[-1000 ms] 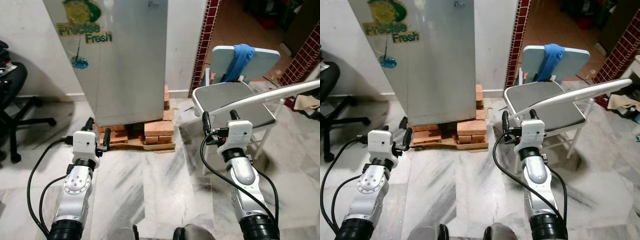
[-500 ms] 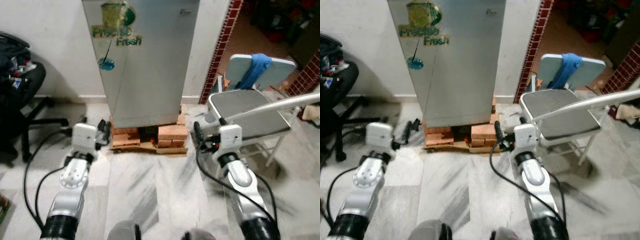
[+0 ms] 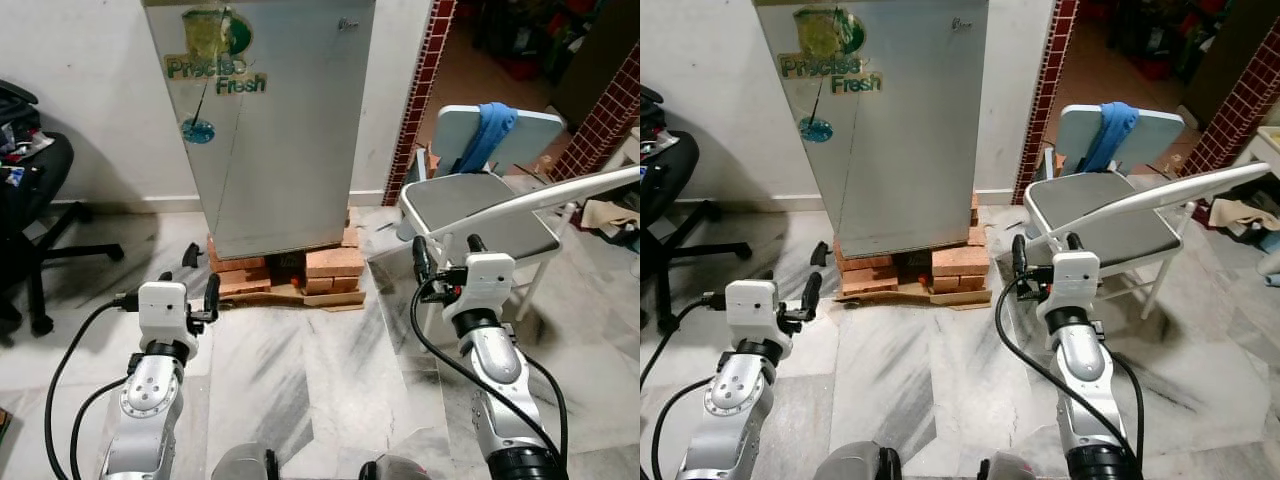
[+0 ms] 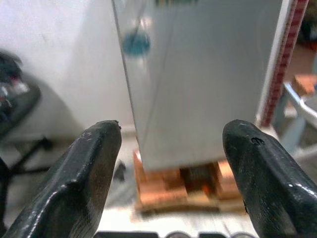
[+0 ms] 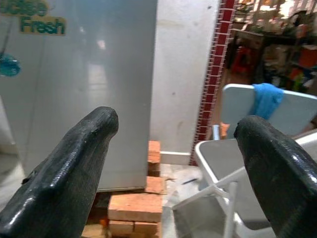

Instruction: Restocking fridge

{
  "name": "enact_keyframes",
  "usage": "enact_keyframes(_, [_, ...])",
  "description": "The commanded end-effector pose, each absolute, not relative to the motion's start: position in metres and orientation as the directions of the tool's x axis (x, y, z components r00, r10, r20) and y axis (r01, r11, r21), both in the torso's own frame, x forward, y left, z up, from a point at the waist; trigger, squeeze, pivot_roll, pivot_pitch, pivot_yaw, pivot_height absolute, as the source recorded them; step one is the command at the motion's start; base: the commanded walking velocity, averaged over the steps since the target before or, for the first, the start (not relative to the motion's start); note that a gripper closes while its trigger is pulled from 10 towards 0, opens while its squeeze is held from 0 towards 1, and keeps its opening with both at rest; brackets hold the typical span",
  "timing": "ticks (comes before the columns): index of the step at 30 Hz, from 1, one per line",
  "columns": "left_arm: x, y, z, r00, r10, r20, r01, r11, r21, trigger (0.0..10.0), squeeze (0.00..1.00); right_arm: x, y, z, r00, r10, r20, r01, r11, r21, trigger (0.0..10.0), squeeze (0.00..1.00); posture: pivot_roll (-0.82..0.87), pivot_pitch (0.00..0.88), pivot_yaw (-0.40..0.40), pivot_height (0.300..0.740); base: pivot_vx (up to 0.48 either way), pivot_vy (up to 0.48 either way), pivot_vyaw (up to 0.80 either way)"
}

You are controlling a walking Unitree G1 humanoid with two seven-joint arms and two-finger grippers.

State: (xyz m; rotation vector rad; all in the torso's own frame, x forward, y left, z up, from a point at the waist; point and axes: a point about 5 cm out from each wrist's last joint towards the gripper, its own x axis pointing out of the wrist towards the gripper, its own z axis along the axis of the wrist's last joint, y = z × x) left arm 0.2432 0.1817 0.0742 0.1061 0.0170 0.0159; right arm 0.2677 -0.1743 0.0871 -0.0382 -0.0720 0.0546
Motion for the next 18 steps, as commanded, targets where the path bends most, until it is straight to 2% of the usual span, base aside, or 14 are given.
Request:
enact_keyframes(1, [0.2489, 0.1766, 0.0859, 1.000, 0.005, 0.024, -0.008, 0.992, 0.126, 10.0, 0.00, 0.2692, -0.1728, 0.0936, 0.994, 0.058, 0.089, -0.055, 0.998, -0.040, 10.0, 0.00, 0.05, 0.029, 0.000, 0.740, 0.000, 0.000, 0.00])
enact_keyframes(4, [0.2492, 0.1762, 0.0859, 1.000, -0.021, 0.013, 0.019, 0.992, 0.128, 10.0, 0.00, 0.2694, -0.1725, 0.0946, 0.994, 0.053, 0.091, -0.049, 0.998, -0.040, 10.0, 0.00, 0.05, 0.033, 0.006, 0.740, 0.000, 0.000, 0.00])
enact_keyframes(13, [0.2493, 0.1804, 0.0845, 1.000, -0.013, -0.001, 0.013, 0.989, 0.149, 10.0, 0.00, 0.2688, -0.1721, 0.0940, 0.995, 0.048, 0.090, -0.045, 0.998, -0.040, 10.0, 0.00, 0.05, 0.043, 0.023, 0.740, 0.000, 0.472, -0.72])
enact_keyframes(18, [0.2494, 0.1830, 0.0845, 1.000, 0.008, 0.004, -0.009, 0.987, 0.163, 10.0, 0.00, 0.2684, -0.1705, 0.0948, 0.993, 0.066, 0.093, -0.063, 0.997, -0.035, 10.0, 0.00, 0.05, 0.048, 0.020, 0.740, 0.000, 0.480, -0.10])
